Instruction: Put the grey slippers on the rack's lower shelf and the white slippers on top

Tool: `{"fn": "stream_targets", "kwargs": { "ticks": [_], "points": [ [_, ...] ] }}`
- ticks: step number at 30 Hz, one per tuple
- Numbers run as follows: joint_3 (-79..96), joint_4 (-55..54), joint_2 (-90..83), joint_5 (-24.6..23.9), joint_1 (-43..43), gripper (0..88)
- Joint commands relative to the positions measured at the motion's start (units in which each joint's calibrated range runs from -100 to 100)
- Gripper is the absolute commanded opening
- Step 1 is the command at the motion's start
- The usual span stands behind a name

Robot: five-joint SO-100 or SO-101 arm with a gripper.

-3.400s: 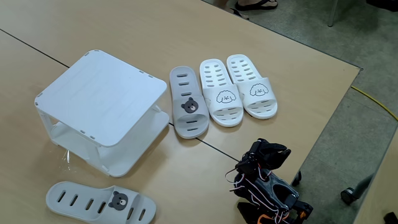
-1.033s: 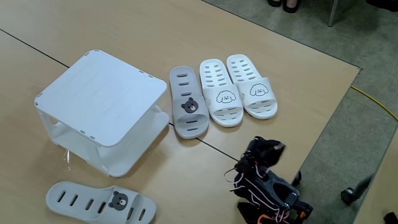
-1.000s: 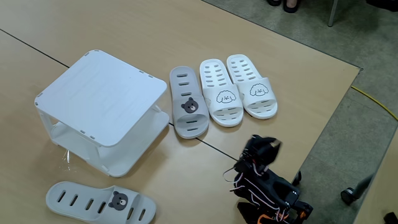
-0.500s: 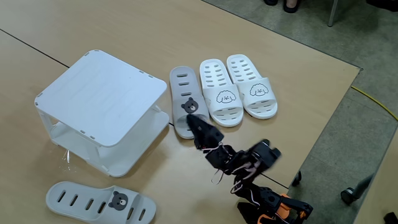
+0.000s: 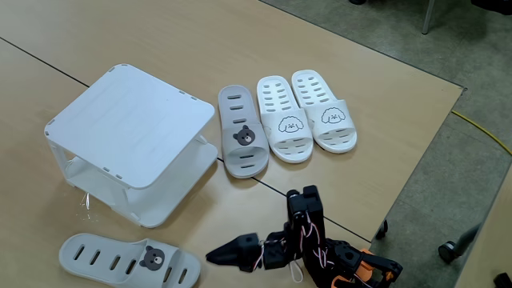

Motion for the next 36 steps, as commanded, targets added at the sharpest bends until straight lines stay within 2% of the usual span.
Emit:
{"fn": "stream_targets", "kwargs": {
  "ticks": [1, 3, 6, 13, 25, 36],
  "points": [
    [-11.3, 1.9, 5.9, 0.4, -1.9, 5.4],
    [-19.6, 2.1, 10.0, 0.4, -1.9, 16.2],
    [-27.5, 5.9, 12.1, 0.4, -0.8, 21.8],
    [-40.9, 26.8, 12.5, 0.4, 4.7, 21.9],
    [-36.6, 27.3, 12.1, 0.4, 3.9, 21.9],
    [-63.7, 27.5, 31.2, 0.4, 4.6, 23.6]
  ]
}}
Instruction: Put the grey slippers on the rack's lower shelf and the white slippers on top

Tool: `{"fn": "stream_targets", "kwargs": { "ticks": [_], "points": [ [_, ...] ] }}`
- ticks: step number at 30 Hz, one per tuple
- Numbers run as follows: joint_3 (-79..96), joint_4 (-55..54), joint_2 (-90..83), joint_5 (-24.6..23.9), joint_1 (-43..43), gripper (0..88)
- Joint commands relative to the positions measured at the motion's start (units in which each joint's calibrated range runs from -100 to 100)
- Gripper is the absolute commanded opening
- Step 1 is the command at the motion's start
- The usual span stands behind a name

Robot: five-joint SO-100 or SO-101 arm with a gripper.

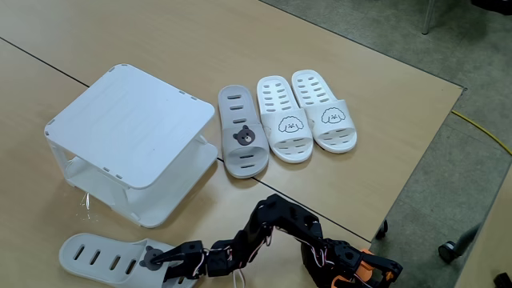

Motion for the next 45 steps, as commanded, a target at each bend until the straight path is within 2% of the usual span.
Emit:
{"fn": "stream_targets", "kwargs": {
  "ticks": [1, 3, 8, 9, 11, 12, 13, 18, 27, 33, 40, 45],
  "points": [
    [-11.2, 0.3, 3.0, 0.4, 0.2, 26.2],
    [-14.9, 0.4, 4.1, 0.4, 0.3, 29.1],
    [-18.7, 0.4, 5.9, 0.4, 2.9, 27.9],
    [-18.4, 0.4, 5.7, 0.4, 3.1, 23.3],
    [-18.2, 0.4, 5.6, 0.4, 2.6, 4.8],
    [-18.2, 0.3, 5.4, 0.4, 2.3, 0.0],
    [-18.2, 0.1, 4.9, 0.4, 1.5, 2.3],
    [-9.1, 0.1, -9.0, 0.4, -0.1, 0.7],
    [32.2, 0.2, -50.5, 0.4, 1.2, 0.7],
    [57.0, 0.0, -68.1, 0.4, 9.4, 0.7],
    [56.1, 0.0, -63.5, 0.4, 19.1, 0.7],
    [43.3, 0.1, -51.3, 0.4, 22.2, 0.7]
  ]
}}
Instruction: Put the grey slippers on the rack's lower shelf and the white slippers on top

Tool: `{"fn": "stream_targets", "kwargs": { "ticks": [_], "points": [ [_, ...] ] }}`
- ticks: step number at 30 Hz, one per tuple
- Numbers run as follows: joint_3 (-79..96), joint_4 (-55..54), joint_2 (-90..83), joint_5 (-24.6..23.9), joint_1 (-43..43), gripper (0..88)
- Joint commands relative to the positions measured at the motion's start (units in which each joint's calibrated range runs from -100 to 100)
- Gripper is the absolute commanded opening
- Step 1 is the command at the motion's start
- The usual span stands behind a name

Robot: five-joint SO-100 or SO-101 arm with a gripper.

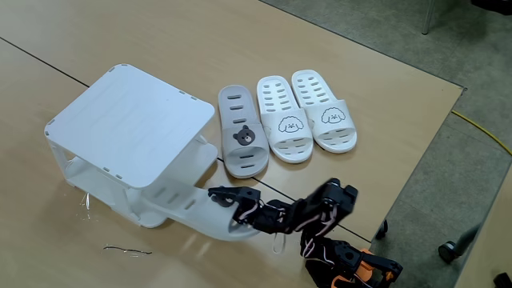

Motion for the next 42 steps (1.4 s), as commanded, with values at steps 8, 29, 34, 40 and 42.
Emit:
{"fn": "stream_targets", "kwargs": {
  "ticks": [8, 29, 34, 40, 42],
  "points": [
    [-35.1, -0.2, 24.5, 0.4, 1.7, 0.7],
    [-115.9, 36.7, 65.9, 0.4, 4.2, 0.7],
    [-116.1, 36.4, 68.9, 0.4, 1.7, 2.9],
    [-115.8, 36.0, 67.9, 0.4, 0.8, 22.5],
    [-113.1, 36.0, 65.5, 0.4, 0.8, 22.7]
  ]
}}
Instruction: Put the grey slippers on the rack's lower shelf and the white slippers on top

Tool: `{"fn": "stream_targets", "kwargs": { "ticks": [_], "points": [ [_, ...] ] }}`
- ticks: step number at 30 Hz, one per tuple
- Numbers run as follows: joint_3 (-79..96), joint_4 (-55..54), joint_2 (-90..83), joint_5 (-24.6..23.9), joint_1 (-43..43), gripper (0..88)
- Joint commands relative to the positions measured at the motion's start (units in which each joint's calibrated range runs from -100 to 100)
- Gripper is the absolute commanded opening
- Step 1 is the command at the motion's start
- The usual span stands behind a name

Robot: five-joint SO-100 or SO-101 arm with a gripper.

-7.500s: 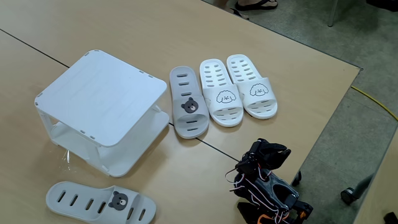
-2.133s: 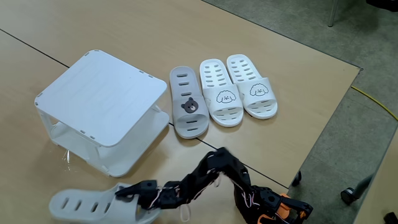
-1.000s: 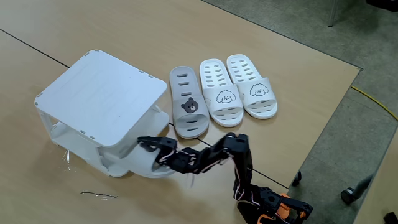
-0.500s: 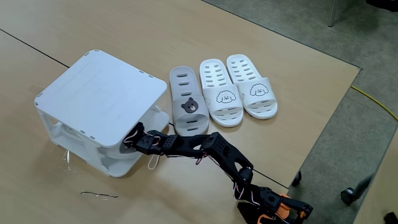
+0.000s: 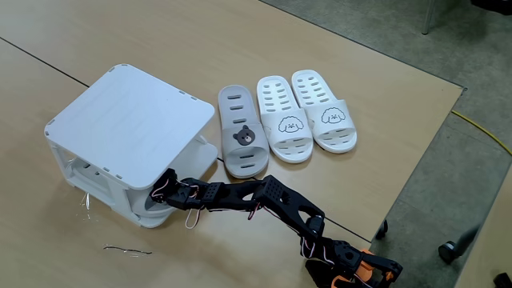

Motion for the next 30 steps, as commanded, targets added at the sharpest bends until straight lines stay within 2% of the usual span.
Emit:
{"fn": "stream_targets", "kwargs": {
  "ticks": [1, 19, 24, 26, 28, 30],
  "points": [
    [-0.4, -0.6, -6.7, 0.4, -0.4, 22.7],
    [45.7, -0.8, -38.6, 0.4, 0.3, 22.1],
    [64.2, -0.8, -55.8, 0.4, 0.3, 21.8],
    [73.4, -3.8, -62.8, 0.4, 0.3, 14.7],
    [83.4, -10.5, -66.8, 0.4, 0.3, 0.1],
    [93.0, -19.6, -68.1, 0.4, 0.1, 1.3]
  ]
}}
